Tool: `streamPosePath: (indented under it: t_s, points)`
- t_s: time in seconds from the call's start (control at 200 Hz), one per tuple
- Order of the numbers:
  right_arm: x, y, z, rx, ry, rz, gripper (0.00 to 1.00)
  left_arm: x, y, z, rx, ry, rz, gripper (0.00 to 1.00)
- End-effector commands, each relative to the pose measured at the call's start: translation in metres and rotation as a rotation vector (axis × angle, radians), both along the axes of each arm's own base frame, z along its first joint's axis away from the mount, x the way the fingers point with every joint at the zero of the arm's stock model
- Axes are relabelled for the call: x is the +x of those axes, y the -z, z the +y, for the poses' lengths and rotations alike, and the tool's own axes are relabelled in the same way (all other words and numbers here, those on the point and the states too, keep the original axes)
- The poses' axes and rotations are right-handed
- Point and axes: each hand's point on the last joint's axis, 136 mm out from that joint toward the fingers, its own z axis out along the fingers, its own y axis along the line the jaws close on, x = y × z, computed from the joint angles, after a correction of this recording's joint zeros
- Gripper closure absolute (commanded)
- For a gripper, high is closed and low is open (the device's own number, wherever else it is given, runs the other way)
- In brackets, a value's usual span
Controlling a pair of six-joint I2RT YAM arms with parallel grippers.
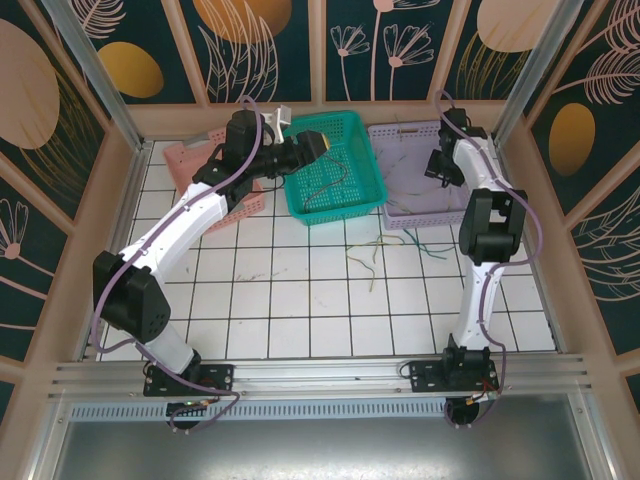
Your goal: Untangle the cables
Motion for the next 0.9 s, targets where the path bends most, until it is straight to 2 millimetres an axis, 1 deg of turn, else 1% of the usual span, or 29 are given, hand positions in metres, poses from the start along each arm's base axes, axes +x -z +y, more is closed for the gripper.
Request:
streamPosePath:
  t_s: [0.0, 0.115, 0.21, 0.365, 0.405, 0.42, 0.53, 0.55, 0.566, 0.606, 0.616, 0.636, 0.646, 0.721, 0.741, 0.761, 0.821, 0.896]
  points:
    - [-0.005, -0.034, -0.006, 0.022, 0.006, -0.025, 0.44, -0.003, -0.018, 0.001, -0.038, 0.004, -0.044, 0.37]
    - [-0.003, -0.047, -0.01, 0.016, 0.017, -0.038, 0.41, -0.002, -0.017, 0.001, -0.039, 0.005, -0.042, 0.37]
    - [-0.002, -0.066, -0.02, 0.02, 0.058, -0.084, 0.4, -0.003, -0.019, 0.002, -0.041, 0.003, -0.047, 0.37]
    - [-0.001, -0.115, -0.041, 0.124, 0.143, -0.241, 0.4, -0.004, -0.021, 0.003, -0.04, -0.002, -0.055, 0.37]
    - [-0.002, -0.126, -0.051, 0.133, 0.177, -0.28, 0.4, -0.003, -0.021, 0.004, -0.039, -0.005, -0.055, 0.37]
    - [-0.002, -0.13, -0.051, 0.158, 0.18, -0.294, 0.4, -0.004, -0.02, 0.004, -0.039, -0.004, -0.052, 0.37]
    - [-0.012, -0.157, -0.068, 0.234, 0.255, -0.406, 0.42, -0.004, -0.013, 0.004, -0.034, -0.008, -0.039, 0.37]
    - [-0.015, -0.156, -0.071, 0.245, 0.271, -0.418, 0.43, -0.004, -0.012, 0.005, -0.034, -0.007, -0.038, 0.37]
    - [-0.018, -0.162, -0.074, 0.251, 0.282, -0.442, 0.44, -0.005, -0.012, 0.004, -0.035, -0.006, -0.037, 0.36]
    - [-0.026, -0.163, -0.08, 0.28, 0.318, -0.475, 0.45, -0.006, -0.007, 0.005, -0.035, -0.007, -0.03, 0.36]
    - [-0.028, -0.167, -0.081, 0.289, 0.323, -0.491, 0.46, -0.006, -0.007, 0.005, -0.036, -0.007, -0.03, 0.36]
    - [-0.032, -0.165, -0.085, 0.307, 0.343, -0.501, 0.46, -0.007, -0.004, 0.006, -0.037, -0.007, -0.022, 0.36]
    - [-0.033, -0.171, -0.086, 0.318, 0.346, -0.521, 0.47, -0.008, -0.003, 0.005, -0.035, -0.003, -0.022, 0.36]
    - [-0.048, -0.166, -0.094, 0.372, 0.403, -0.554, 0.47, -0.011, 0.006, 0.006, -0.037, 0.002, -0.008, 0.37]
    - [-0.053, -0.159, -0.096, 0.388, 0.418, -0.552, 0.48, -0.013, 0.01, 0.006, -0.037, 0.003, 0.0, 0.37]
    - [-0.055, -0.158, -0.097, 0.403, 0.426, -0.562, 0.47, -0.014, 0.012, 0.006, -0.039, 0.006, 0.004, 0.37]
    - [-0.059, -0.14, -0.103, 0.462, 0.453, -0.558, 0.47, -0.017, 0.021, 0.007, -0.039, 0.011, 0.019, 0.37]
    - [-0.056, -0.117, -0.111, 0.53, 0.483, -0.542, 0.45, -0.021, 0.03, 0.006, -0.043, 0.021, 0.038, 0.38]
